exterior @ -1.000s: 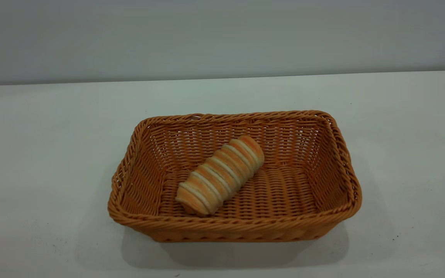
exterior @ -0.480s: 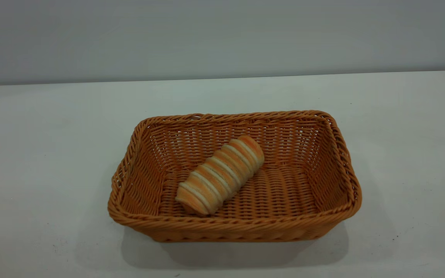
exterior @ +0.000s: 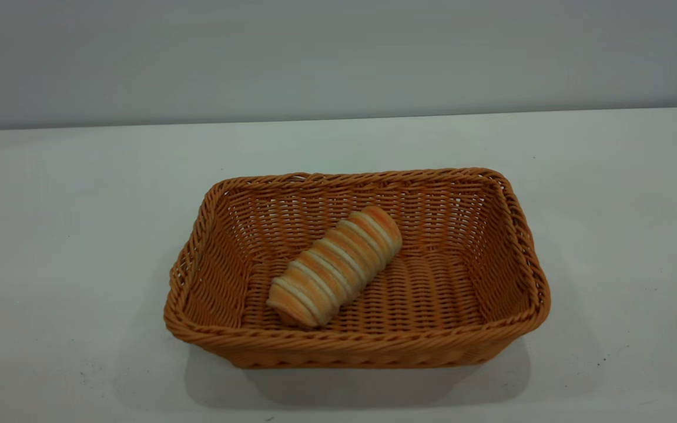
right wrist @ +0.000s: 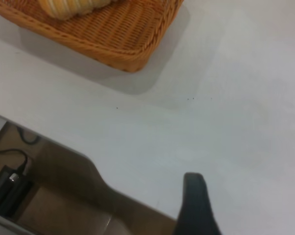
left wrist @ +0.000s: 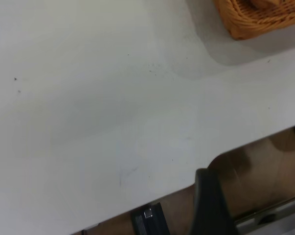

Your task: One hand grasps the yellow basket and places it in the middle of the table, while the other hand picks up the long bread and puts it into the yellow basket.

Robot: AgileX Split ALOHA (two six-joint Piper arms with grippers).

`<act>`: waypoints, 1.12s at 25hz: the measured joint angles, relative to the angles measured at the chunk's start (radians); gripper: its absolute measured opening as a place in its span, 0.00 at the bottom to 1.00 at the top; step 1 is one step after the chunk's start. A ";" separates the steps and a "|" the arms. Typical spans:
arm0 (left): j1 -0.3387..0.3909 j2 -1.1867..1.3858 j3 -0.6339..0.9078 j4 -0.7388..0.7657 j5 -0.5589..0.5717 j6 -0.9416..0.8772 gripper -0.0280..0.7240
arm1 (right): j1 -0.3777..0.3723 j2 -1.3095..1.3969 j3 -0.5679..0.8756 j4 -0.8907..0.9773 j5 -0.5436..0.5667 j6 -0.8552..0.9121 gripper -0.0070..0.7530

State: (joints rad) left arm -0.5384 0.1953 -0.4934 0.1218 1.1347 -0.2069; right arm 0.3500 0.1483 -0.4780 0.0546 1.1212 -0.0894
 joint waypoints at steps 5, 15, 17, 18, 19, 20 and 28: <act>0.027 -0.015 0.000 -0.001 0.000 0.001 0.73 | -0.012 0.000 0.000 0.001 0.000 0.000 0.72; 0.320 -0.206 0.000 -0.002 0.003 0.001 0.73 | -0.270 -0.058 0.000 0.009 0.001 0.000 0.72; 0.380 -0.213 0.000 -0.002 0.003 0.001 0.73 | -0.305 -0.058 0.000 0.010 0.001 0.000 0.72; 0.404 -0.214 0.000 -0.002 0.003 0.001 0.73 | -0.315 -0.058 0.000 0.010 0.001 0.000 0.72; 0.420 -0.214 0.000 -0.002 0.003 0.001 0.73 | -0.322 -0.058 0.000 0.010 0.001 0.000 0.72; 0.437 -0.214 0.000 -0.002 0.003 0.001 0.73 | -0.327 -0.058 0.000 0.010 0.001 0.000 0.72; 0.476 -0.215 0.000 -0.002 0.003 0.001 0.73 | -0.332 -0.058 0.000 0.011 0.001 0.000 0.72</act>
State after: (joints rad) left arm -0.0623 -0.0194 -0.4934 0.1200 1.1376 -0.2058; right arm 0.0180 0.0899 -0.4780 0.0660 1.1221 -0.0894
